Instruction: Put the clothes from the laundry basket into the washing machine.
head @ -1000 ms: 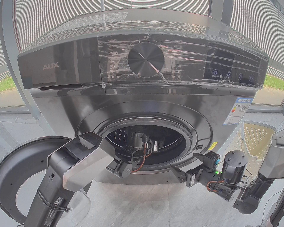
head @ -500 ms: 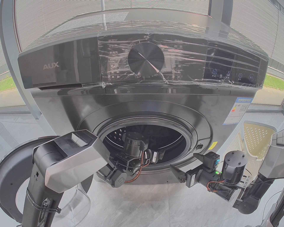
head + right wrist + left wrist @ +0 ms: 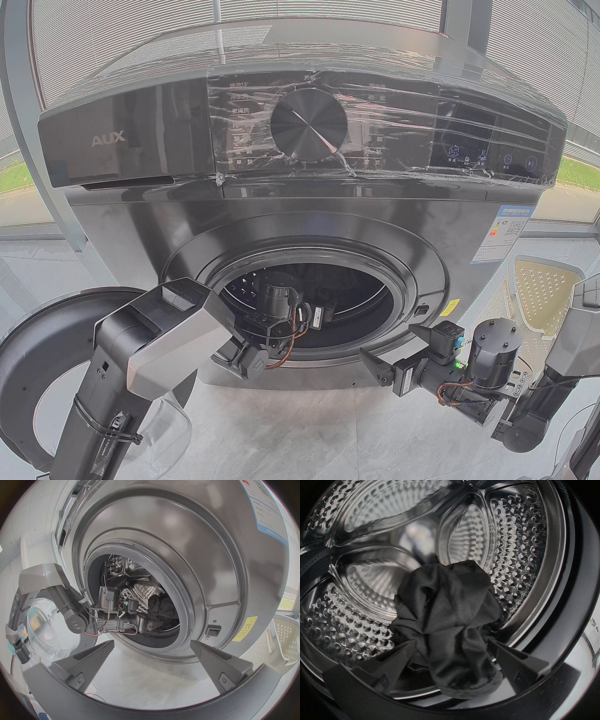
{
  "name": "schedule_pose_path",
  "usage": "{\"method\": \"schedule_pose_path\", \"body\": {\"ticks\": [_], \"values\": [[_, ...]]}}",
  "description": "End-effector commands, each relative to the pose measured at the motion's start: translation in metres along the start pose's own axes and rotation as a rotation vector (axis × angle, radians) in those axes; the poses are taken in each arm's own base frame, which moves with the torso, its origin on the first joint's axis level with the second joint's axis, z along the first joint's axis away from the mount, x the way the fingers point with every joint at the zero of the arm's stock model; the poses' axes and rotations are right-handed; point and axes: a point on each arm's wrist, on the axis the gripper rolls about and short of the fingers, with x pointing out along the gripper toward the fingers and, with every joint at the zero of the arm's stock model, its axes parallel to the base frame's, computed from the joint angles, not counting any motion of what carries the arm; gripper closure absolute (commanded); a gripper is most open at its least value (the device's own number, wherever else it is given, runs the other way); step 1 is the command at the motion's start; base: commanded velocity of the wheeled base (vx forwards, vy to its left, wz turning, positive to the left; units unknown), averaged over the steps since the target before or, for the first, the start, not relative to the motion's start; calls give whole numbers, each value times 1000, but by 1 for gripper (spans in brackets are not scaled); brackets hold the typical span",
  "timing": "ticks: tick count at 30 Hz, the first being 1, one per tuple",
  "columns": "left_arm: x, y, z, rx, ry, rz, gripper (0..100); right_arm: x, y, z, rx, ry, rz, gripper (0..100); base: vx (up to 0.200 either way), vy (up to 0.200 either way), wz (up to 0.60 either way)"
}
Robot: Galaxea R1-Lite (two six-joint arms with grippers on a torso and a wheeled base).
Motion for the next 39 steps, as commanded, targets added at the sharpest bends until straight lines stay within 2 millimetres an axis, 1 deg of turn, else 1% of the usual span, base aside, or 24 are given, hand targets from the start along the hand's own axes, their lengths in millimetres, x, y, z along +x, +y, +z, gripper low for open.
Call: {"method": "schedule_pose_path", "body": {"ticks": [1,5,8,13,17,20,26,27,30,32,33,36,39], "values": [[9,1,-16,3,19,-6,100,0,0,0,0,-1,0,0,0,0,0],[11,0,-13,-1,6,-13,100,1,0,-1,0,0,0,0,0,0,0],[20,1,-6,-12,-42,-1,100,1,0,-1,-1,2,1,0,0,0,0],[37,17,16,-42,-157,66,100,1,0,-1,0,0,0,0,0,0,0],[42,28,28,-55,-214,111,100,1,0,-1,0,0,0,0,0,0,0],[42,32,27,-56,-211,125,100,1,0,-1,0,0,0,0,0,0,0],[42,34,25,-54,-204,128,100,1,0,-1,0,0,0,0,0,0,0],[41,34,25,-54,-204,128,0,1,0,-1,0,0,0,0,0,0,0],[39,32,25,-55,-202,125,0,1,0,-1,0,0,0,0,0,0,0],[33,28,20,-50,-175,117,0,1,0,-1,0,0,0,0,0,0,0],[27,24,22,-47,-164,108,0,1,0,-1,0,0,-2,0,0,0,0],[5,5,26,-34,-121,63,0,1,0,0,0,-1,-2,0,0,0,0],[-20,-14,29,-22,-91,18,0,1,0,0,0,-1,-2,0,0,0,0]]}}
